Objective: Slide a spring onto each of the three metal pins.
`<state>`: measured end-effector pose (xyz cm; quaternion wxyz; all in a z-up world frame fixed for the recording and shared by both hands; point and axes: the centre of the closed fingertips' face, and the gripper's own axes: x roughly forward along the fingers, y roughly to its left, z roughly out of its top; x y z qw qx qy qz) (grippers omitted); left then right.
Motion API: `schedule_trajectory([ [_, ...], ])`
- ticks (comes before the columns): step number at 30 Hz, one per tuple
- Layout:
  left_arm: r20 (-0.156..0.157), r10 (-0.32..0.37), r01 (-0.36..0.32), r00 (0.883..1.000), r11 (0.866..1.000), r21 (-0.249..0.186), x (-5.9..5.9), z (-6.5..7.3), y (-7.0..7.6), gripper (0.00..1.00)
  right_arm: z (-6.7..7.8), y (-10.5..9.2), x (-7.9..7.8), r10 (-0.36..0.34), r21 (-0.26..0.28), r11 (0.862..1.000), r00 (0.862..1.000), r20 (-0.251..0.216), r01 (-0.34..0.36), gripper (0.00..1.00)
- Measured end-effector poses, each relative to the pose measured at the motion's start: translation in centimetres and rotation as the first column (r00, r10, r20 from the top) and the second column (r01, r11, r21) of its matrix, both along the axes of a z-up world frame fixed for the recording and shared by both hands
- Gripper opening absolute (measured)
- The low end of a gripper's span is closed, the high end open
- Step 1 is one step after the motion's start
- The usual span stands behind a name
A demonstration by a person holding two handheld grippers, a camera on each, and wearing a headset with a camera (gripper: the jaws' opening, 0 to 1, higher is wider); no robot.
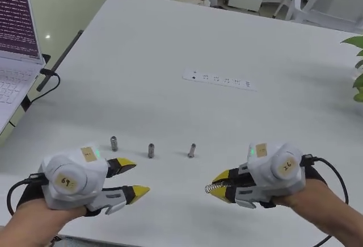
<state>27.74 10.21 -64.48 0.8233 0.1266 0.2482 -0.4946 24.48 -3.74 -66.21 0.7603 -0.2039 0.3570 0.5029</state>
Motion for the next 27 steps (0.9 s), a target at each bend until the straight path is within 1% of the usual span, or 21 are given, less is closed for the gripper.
schedule_trajectory([
  [6,-0.007,0.054,-0.054,0.999,0.999,-0.002,0.6,-0.2,1.5,0.34,-0.4,-0.9,1.1,0.004,-0.032,0.999,1.0,0.001,-0.004,0.09],
  [9,-0.009,0.084,-0.084,0.996,0.996,-0.009,1.1,-0.2,2.3,0.36,-0.6,-1.4,2.1,-0.004,-0.055,0.998,1.0,0.002,0.004,0.09],
  [13,-0.006,0.097,-0.097,0.995,0.995,-0.008,1.2,-0.1,3.0,0.39,-0.8,-1.9,3.3,-0.007,-0.082,0.997,1.0,0.003,0.007,0.09],
  [16,-0.007,0.108,-0.108,0.994,0.994,-0.006,1.4,-0.1,3.5,0.42,-0.9,-2.1,4.3,-0.007,-0.099,0.995,1.0,0.004,0.007,0.09],
  [22,-0.014,0.14,-0.14,0.99,0.99,-0.006,1.7,-0.2,4.6,0.44,-1.1,-2.3,6.5,-0.012,-0.131,0.991,1.0,0.005,0.013,0.09],
  [25,-0.014,0.152,-0.152,0.988,0.988,-0.001,1.8,-0.3,5.3,0.44,-1.5,-2.4,7.8,-0.009,-0.154,0.988,1.0,0.004,0.009,0.09],
  [26,-0.014,0.153,-0.153,0.988,0.988,0.0,1.9,-0.3,5.3,0.45,-1.6,-2.5,8.0,-0.009,-0.157,0.988,1.0,0.004,0.009,0.09],
  [27,-0.012,0.161,-0.161,0.987,0.987,0.007,1.9,-0.3,5.7,0.45,-1.7,-2.4,8.5,-0.008,-0.166,0.986,1.0,0.002,0.008,0.09],
])
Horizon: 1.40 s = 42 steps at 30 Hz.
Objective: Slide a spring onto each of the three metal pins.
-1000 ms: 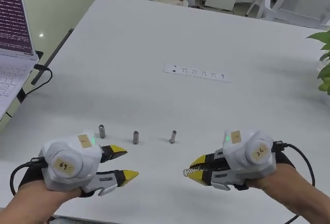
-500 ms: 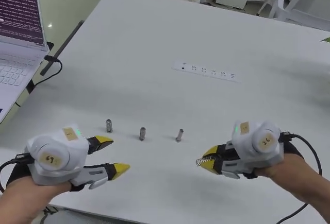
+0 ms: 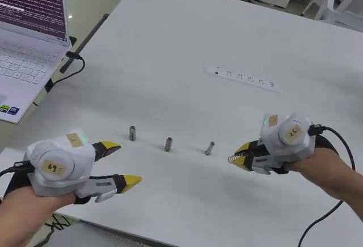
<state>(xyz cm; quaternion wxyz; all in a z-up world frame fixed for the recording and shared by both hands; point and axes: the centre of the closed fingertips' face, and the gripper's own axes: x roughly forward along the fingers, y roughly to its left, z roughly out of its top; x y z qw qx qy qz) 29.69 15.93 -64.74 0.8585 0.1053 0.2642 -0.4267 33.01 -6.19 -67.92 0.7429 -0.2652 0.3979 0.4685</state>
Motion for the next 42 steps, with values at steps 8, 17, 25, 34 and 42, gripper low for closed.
schedule_trajectory([
  [8,-0.001,0.031,-0.031,1.0,1.0,0.005,0.4,0.2,1.5,0.46,-0.6,0.3,2.9,0.0,-0.036,0.999,1.0,-0.003,0.0,0.09],
  [17,-0.003,0.063,-0.063,0.998,0.998,0.008,0.9,0.5,2.9,0.47,-1.8,0.8,4.6,0.018,-0.062,0.998,0.999,-0.027,-0.02,0.09],
  [25,-0.012,0.076,-0.076,0.997,0.997,0.017,1.3,0.4,3.7,0.47,-2.8,1.3,5.3,0.03,-0.068,0.997,0.998,-0.046,-0.033,0.09],
  [34,-0.013,0.09,-0.09,0.996,0.996,0.017,1.8,0.6,4.1,0.46,-3.9,1.8,5.8,0.044,-0.075,0.996,0.997,-0.065,-0.049,0.09],
  [42,-0.023,0.098,-0.097,0.995,0.995,0.017,1.6,0.5,4.3,0.46,-4.7,2.2,6.1,0.054,-0.081,0.995,0.995,-0.078,-0.061,0.09],
])
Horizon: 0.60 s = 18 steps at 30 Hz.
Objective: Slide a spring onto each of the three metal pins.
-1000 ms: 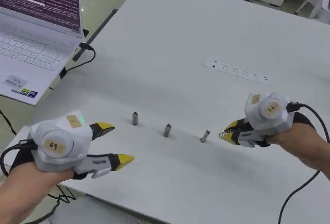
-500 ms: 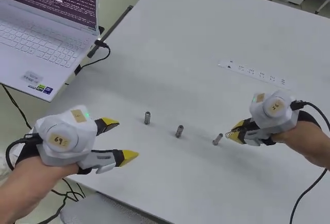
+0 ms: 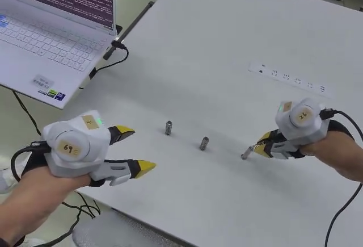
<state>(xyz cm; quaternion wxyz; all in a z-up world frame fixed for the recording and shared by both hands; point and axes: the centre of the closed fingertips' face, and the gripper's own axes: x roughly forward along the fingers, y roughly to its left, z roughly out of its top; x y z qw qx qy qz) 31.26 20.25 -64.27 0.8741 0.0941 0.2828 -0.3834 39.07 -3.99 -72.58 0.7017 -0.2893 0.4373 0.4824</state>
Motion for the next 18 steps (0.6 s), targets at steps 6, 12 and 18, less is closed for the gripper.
schedule_trajectory([
  [6,-0.005,0.01,-0.01,1.0,1.0,0.0,0.07,0.0,0.33,0.45,-0.31,0.44,0.08,0.002,-0.001,1.0,1.0,-0.013,-0.002,0.09],
  [12,-0.009,0.018,-0.018,1.0,1.0,0.001,0.15,-0.02,0.78,0.44,-0.85,0.69,-0.03,0.021,-0.021,1.0,1.0,-0.023,-0.022,0.09],
  [18,-0.015,0.024,-0.024,1.0,1.0,0.0,0.16,-0.12,0.95,0.44,-0.71,1.02,0.09,0.028,-0.023,0.999,0.999,-0.026,-0.029,0.09],
])
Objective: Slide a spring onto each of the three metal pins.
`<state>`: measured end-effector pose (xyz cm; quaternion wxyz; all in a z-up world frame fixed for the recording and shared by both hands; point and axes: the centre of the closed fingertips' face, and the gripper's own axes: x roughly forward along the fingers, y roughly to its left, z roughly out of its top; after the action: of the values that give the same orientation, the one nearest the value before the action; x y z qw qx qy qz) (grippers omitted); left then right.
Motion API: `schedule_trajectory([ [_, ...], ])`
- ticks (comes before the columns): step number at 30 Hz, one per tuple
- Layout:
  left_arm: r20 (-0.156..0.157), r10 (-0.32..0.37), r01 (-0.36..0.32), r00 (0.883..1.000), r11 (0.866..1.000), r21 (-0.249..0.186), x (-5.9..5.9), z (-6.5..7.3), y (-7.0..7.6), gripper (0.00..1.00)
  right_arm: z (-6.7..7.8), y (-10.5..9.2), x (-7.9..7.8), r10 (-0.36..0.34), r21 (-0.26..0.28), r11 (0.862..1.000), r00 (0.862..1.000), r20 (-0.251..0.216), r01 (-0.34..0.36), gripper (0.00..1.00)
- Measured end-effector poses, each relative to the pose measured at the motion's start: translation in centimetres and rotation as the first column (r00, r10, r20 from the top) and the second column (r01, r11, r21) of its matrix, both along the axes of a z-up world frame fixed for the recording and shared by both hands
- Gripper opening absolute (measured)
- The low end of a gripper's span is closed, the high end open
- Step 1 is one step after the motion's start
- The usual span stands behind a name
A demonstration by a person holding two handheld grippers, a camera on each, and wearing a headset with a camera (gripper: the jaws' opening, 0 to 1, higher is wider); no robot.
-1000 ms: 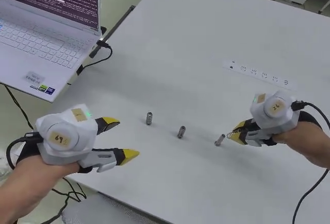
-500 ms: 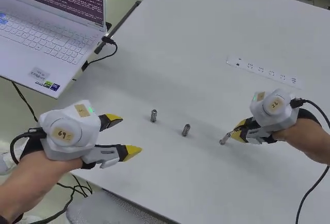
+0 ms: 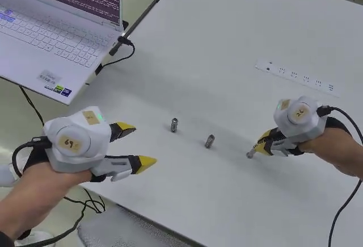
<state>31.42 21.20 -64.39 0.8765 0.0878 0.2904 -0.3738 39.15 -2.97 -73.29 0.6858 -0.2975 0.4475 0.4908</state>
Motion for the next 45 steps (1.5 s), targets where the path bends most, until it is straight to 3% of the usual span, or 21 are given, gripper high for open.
schedule_trajectory([
  [16,-0.005,0.0,0.0,1.0,1.0,-0.001,0.3,-0.2,0.0,0.44,-1.7,0.1,0.2,0.05,-0.035,0.998,0.999,-0.012,-0.051,0.09],
  [33,-0.015,0.016,-0.016,1.0,1.0,-0.001,0.6,-0.8,0.7,0.43,-4.3,0.1,0.2,0.074,-0.07,0.995,0.997,-0.035,-0.076,0.09],
  [45,-0.015,0.013,-0.013,1.0,1.0,-0.001,0.7,-0.9,0.6,0.42,-4.7,0.2,-0.1,0.067,-0.067,0.995,0.997,-0.039,-0.069,0.11],
])
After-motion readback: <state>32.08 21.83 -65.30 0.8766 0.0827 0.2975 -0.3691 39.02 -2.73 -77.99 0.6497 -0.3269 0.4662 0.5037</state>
